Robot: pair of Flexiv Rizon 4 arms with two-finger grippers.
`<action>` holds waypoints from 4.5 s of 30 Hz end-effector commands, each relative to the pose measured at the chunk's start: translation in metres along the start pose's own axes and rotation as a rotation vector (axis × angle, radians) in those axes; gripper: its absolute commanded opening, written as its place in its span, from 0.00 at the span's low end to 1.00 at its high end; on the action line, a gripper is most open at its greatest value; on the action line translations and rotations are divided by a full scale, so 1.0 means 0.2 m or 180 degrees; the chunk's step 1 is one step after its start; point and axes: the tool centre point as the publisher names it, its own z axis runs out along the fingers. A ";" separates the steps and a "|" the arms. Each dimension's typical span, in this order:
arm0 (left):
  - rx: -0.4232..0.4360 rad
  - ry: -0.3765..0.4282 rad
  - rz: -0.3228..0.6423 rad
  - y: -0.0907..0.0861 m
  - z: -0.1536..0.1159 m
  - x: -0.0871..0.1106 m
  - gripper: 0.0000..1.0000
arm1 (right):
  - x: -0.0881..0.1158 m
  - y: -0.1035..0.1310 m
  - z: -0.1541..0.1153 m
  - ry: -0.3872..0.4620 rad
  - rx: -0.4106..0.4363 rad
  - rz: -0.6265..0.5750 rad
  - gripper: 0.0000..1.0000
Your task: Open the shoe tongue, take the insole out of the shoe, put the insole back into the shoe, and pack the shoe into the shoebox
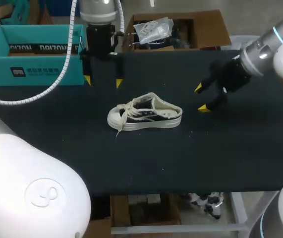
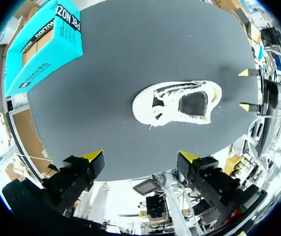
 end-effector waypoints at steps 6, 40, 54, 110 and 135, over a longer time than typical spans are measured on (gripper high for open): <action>0.0202 -0.0057 -0.0583 -0.02 0.09 0.21 1.00 | -0.02 -0.07 0.31 -0.0019 -0.0380 -0.0012 1.00; 0.0243 -0.0064 -0.0472 -0.12 0.24 0.40 1.00 | 0.05 0.14 0.69 0.0248 -0.0814 0.0021 1.00; 0.0266 -0.0214 -0.0505 -0.19 0.31 0.53 1.00 | 0.10 0.18 0.72 0.0141 -0.0806 -0.0056 0.00; 0.0000 0.0529 -0.0745 -0.32 0.59 0.03 0.00 | 0.10 0.17 0.72 0.0118 -0.0813 -0.0033 0.00; 0.0479 -0.0636 0.2656 -0.10 0.03 0.31 0.00 | 0.10 0.17 0.72 0.0118 -0.0813 -0.0033 0.00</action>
